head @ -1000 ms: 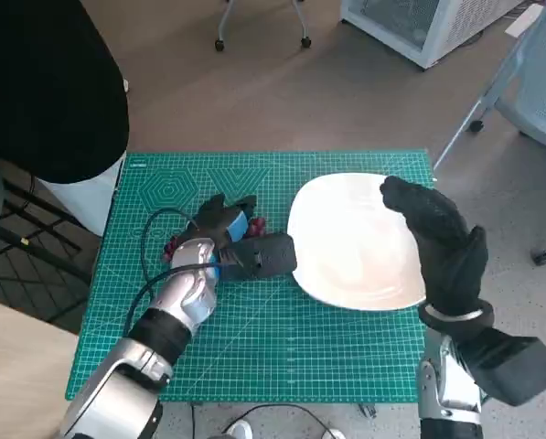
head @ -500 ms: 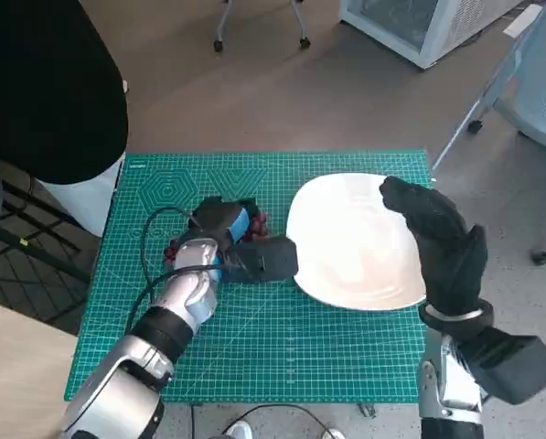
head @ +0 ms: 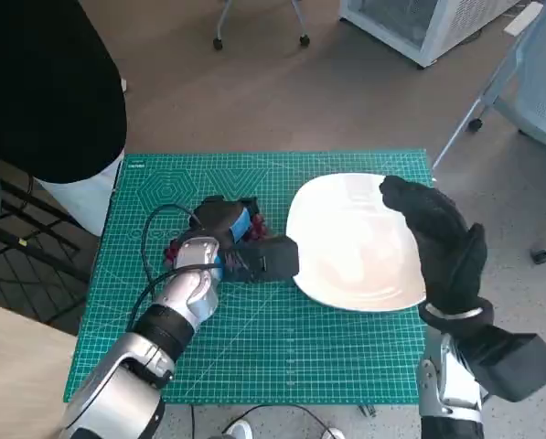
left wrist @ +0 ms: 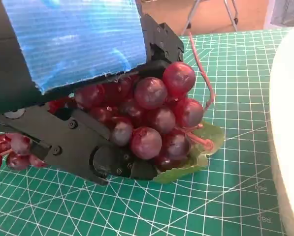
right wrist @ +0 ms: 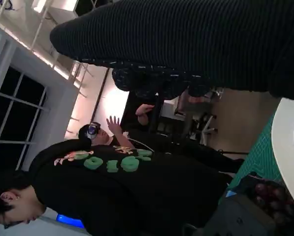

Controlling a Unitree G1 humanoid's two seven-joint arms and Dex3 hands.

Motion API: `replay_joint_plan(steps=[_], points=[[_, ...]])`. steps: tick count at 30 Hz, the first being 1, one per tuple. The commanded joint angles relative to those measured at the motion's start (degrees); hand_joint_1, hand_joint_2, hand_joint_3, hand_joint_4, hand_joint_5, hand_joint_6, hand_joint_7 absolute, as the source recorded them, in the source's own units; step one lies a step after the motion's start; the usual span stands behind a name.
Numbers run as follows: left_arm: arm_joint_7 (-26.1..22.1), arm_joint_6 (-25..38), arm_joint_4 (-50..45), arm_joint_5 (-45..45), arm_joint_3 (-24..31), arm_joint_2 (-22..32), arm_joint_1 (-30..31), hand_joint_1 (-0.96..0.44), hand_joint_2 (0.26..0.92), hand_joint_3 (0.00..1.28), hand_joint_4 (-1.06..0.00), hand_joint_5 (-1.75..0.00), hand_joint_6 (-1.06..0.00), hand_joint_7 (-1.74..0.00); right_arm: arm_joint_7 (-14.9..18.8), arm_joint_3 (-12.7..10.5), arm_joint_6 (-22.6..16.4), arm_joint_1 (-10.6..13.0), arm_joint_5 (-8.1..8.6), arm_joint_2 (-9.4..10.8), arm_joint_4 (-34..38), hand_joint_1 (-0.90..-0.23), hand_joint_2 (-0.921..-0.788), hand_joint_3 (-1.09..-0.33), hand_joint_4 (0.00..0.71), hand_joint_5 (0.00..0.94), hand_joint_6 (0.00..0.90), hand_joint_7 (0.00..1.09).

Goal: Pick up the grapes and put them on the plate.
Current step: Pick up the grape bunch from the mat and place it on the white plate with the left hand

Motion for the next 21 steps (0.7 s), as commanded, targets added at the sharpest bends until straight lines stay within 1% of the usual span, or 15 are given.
replay_joint_plan(steps=[1, 21], points=[[-1.03, -0.53, 2.70, -0.66, -0.64, -0.01, 1.47, 0.01, 0.921, 0.22, -0.54, -1.46, -0.47, -1.18, 0.37, -0.28, 0.13, -0.07, 0.25, 0.14, 0.99, -0.673, -0.921, -0.739, 0.319, 0.000, 0.042, 0.37], [-0.08, -2.59, 4.04, -1.30, -0.10, 0.56, 0.84, 0.01, 0.921, 0.21, -0.56, -1.46, -0.47, -1.16, 0.22, -0.41, -1.07, -0.56, 0.05, 0.39, 2.01, -0.674, -0.921, -0.737, 0.320, 0.000, 0.035, 0.39]])
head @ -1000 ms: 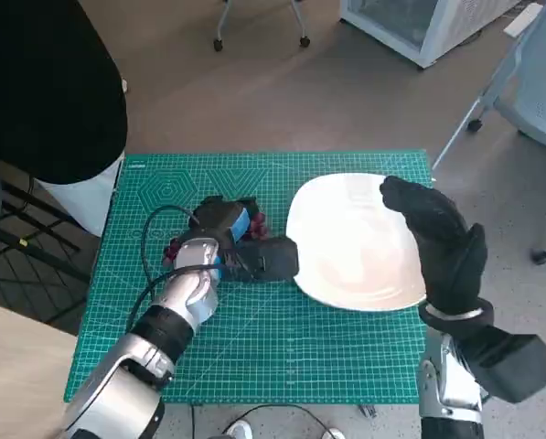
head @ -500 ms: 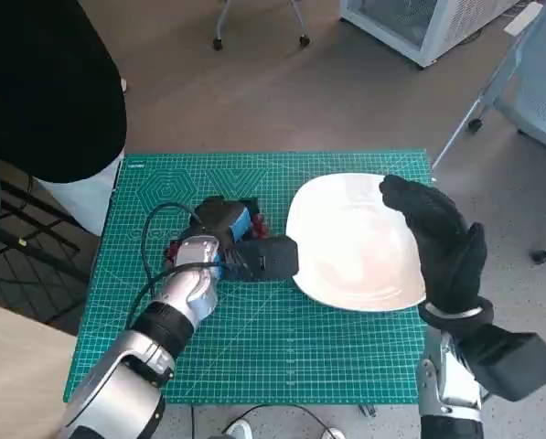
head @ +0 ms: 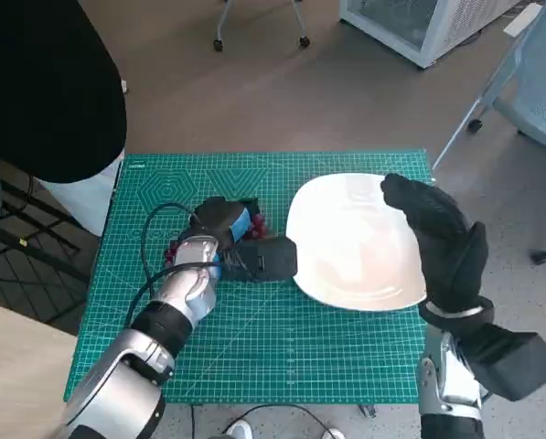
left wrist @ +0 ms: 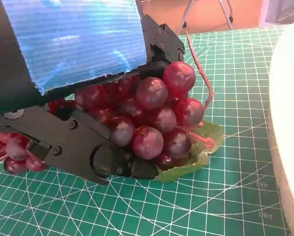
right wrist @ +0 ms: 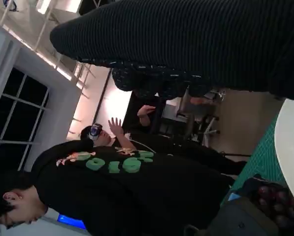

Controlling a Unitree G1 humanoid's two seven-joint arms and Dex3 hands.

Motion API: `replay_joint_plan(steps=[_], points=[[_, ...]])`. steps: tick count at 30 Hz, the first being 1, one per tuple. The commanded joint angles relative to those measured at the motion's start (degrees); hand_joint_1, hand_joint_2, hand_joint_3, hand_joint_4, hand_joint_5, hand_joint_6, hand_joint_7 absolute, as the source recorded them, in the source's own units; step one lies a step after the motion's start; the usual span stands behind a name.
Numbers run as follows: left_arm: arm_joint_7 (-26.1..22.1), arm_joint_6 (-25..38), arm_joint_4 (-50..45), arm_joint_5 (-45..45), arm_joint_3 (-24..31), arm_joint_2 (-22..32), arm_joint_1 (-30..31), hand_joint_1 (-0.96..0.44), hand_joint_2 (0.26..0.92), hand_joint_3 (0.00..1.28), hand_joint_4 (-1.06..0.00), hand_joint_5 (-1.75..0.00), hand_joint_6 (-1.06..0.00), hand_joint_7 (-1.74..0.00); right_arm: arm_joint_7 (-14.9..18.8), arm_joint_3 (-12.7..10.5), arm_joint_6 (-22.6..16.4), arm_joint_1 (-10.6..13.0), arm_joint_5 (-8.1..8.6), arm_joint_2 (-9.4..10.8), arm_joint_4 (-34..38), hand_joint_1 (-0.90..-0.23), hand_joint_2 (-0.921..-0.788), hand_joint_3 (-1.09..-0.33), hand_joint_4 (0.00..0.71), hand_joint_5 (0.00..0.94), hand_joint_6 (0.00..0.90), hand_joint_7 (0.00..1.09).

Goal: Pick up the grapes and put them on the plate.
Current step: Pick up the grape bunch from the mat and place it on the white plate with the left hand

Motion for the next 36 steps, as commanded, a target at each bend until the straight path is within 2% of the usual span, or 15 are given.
replay_joint_plan(steps=[1, 11, 17, 29, 32, 36], points=[[-0.71, -0.05, 1.77, -0.76, -0.19, 0.44, 1.53, 0.01, 0.921, 0.21, -0.56, -1.46, -0.47, -1.16, 0.18, -0.22, -0.05, 0.25, 0.06, 0.36, 1.07, -0.674, -0.921, -0.737, 0.320, 0.000, 0.035, 0.39], [-0.66, -0.28, 0.71, -1.04, 0.13, 0.98, 1.56, 0.01, 0.921, 0.21, -0.54, -1.49, -0.48, -1.14, 0.09, -0.27, -0.40, 0.01, 0.10, 0.44, 1.44, -0.673, -0.921, -0.738, 0.319, 0.000, 0.030, 0.39], [-2.03, 0.65, -3.89, -1.15, 0.14, 2.28, 2.53, 0.01, 0.921, 0.20, -0.53, -1.50, -0.52, -1.10, 0.09, -0.23, -0.50, -0.01, 0.17, 0.58, 1.42, -0.674, -0.921, -0.738, 0.319, 0.000, 0.028, 0.40], [-7.05, 5.57, -25.42, -0.17, 1.53, 7.62, 8.09, 0.01, 0.918, 0.20, -0.48, -1.57, -0.59, -1.03, 0.04, -0.25, -0.86, -0.21, 0.11, 0.77, 1.82, -0.674, -0.921, -0.737, 0.320, 0.000, 0.025, 0.40], [-7.17, 6.29, -30.81, 0.37, 2.14, 8.88, 9.62, 0.01, 0.889, 0.25, -0.48, -1.57, -0.60, -1.03, 0.03, -0.26, -0.90, -0.30, 0.08, 0.79, 1.90, -0.674, -0.921, -0.737, 0.320, 0.000, 0.024, 0.40], [-6.56, 6.72, -36.97, 1.22, 3.04, 10.36, 11.40, 0.00, 0.877, 0.25, -0.53, -1.40, -0.57, -1.19, 0.05, -0.32, -0.95, -0.40, 0.09, 0.78, 1.97, -0.673, -0.921, -0.737, 0.320, 0.000, 0.024, 0.40]])
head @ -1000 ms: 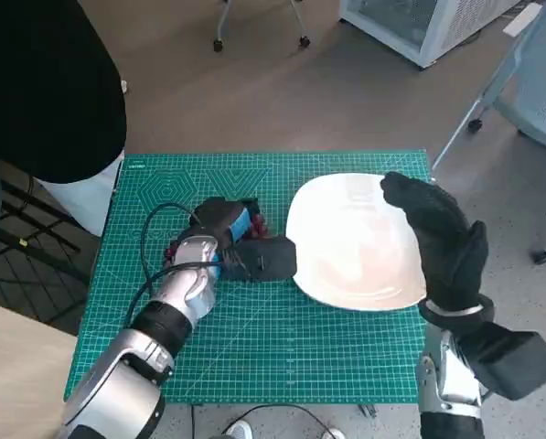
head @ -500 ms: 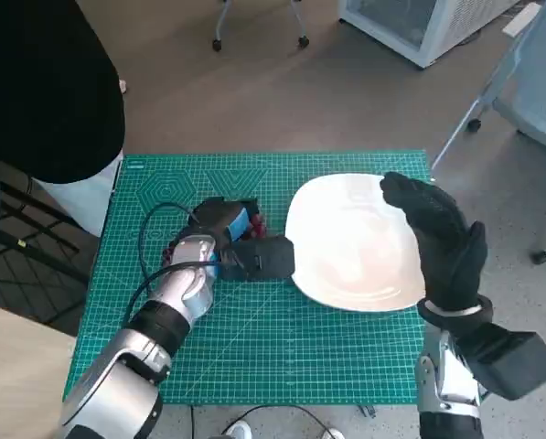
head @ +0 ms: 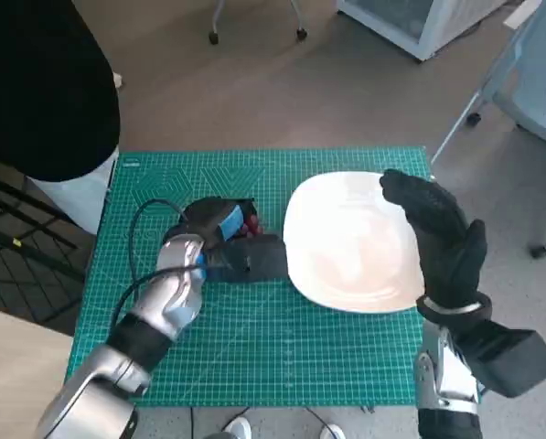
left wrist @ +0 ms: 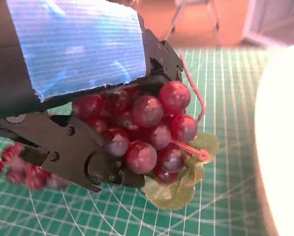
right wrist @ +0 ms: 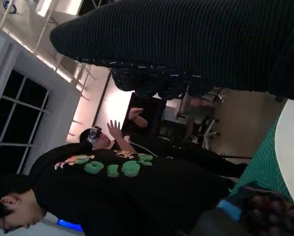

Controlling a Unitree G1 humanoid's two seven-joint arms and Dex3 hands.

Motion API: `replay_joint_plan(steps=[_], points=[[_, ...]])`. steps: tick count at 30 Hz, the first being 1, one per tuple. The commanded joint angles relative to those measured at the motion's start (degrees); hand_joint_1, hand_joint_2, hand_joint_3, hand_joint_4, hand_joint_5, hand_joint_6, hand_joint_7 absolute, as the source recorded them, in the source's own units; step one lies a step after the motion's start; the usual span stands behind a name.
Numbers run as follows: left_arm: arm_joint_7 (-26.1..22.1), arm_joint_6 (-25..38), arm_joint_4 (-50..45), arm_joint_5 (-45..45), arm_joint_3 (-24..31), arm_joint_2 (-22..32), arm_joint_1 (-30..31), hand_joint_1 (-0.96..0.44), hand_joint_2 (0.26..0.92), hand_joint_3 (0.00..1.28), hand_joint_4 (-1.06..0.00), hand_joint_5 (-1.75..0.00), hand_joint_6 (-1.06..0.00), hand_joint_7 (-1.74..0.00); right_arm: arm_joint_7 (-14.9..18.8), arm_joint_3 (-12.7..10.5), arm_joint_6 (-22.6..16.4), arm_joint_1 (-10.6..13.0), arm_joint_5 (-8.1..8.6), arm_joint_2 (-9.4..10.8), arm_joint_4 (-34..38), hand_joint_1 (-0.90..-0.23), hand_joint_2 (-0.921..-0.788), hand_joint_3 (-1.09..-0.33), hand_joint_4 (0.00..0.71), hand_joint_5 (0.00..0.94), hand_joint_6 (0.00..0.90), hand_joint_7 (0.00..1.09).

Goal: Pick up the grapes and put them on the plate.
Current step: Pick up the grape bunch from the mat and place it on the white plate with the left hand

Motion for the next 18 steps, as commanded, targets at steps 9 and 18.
replay_joint_plan(steps=[9, 18], points=[[1.99, -0.52, -18.28, 3.27, 4.50, 4.97, 5.54, 0.00, 0.916, 0.13, -0.58, -1.29, -0.60, -1.20, 0.15, -0.43, -0.28, 0.18, 0.15, 0.32, 1.15, -0.668, -0.921, -0.738, 0.320, 0.000, 0.021, 0.41], [3.55, -2.77, -24.57, 4.52, 7.22, 6.35, 7.86, 0.00, 0.908, 0.13, -0.60, -1.27, -0.63, -1.16, 0.10, -0.48, -0.72, -0.12, 0.12, 0.46, 1.77, -0.666, -0.921, -0.739, 0.320, 0.000, 0.018, 0.41]])
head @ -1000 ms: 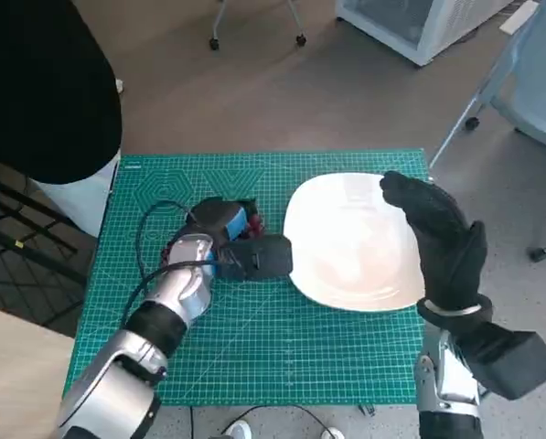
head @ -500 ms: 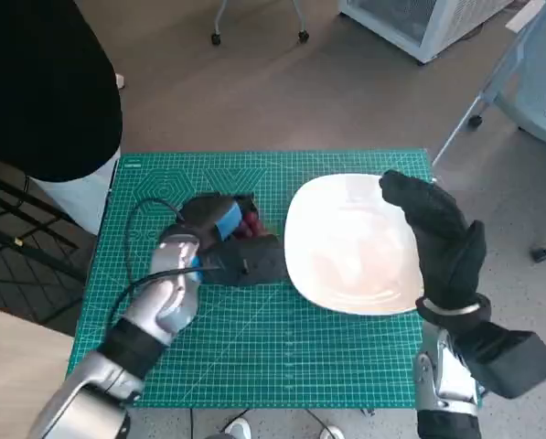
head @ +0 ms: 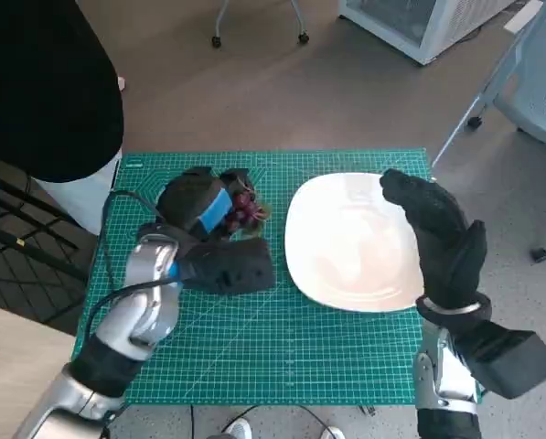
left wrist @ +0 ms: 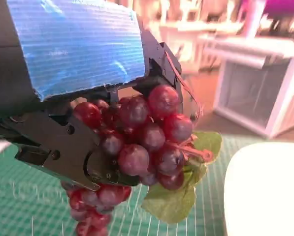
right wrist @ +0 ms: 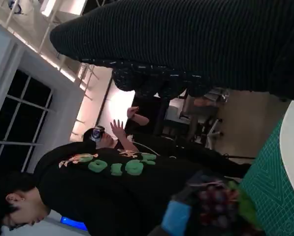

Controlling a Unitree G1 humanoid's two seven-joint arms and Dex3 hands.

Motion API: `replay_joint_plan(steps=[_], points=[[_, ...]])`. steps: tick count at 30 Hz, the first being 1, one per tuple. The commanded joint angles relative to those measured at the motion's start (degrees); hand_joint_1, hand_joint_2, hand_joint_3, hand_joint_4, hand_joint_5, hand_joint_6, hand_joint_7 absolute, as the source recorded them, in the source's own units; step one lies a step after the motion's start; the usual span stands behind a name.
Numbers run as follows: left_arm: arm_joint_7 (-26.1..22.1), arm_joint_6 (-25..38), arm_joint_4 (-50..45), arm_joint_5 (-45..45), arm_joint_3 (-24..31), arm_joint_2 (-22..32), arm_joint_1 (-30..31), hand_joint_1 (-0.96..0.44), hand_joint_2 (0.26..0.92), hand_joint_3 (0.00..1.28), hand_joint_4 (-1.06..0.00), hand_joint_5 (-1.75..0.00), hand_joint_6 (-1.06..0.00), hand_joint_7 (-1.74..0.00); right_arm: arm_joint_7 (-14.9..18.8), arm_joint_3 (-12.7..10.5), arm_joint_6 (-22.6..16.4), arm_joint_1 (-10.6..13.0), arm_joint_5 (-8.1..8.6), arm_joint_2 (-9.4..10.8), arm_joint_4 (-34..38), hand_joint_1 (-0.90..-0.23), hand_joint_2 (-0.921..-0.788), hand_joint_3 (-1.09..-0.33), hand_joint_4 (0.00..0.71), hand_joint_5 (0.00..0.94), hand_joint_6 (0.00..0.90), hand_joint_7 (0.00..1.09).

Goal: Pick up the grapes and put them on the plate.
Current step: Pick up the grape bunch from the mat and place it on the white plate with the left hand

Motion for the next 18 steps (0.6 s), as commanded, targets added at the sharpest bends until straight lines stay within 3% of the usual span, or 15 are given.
replay_joint_plan(steps=[1, 18], points=[[1.25, -1.39, -3.34, 0.90, 1.79, 0.97, 1.18, 0.00, 0.909, 0.12, -0.61, -1.26, -0.62, -1.18, 0.10, -0.29, -0.02, 0.04, 0.12, 0.32, 1.18, -0.666, -0.921, -0.739, 0.320, 0.000, 0.018, 0.41], [-0.09, -3.60, -4.98, 0.97, 2.15, -1.06, -0.28, 0.00, 0.920, 0.10, -0.62, -1.23, -0.62, -1.20, 0.08, -0.43, -0.23, -0.04, 0.17, 0.16, 1.34, -0.664, -0.921, -0.739, 0.320, 0.000, 0.016, 0.41]])
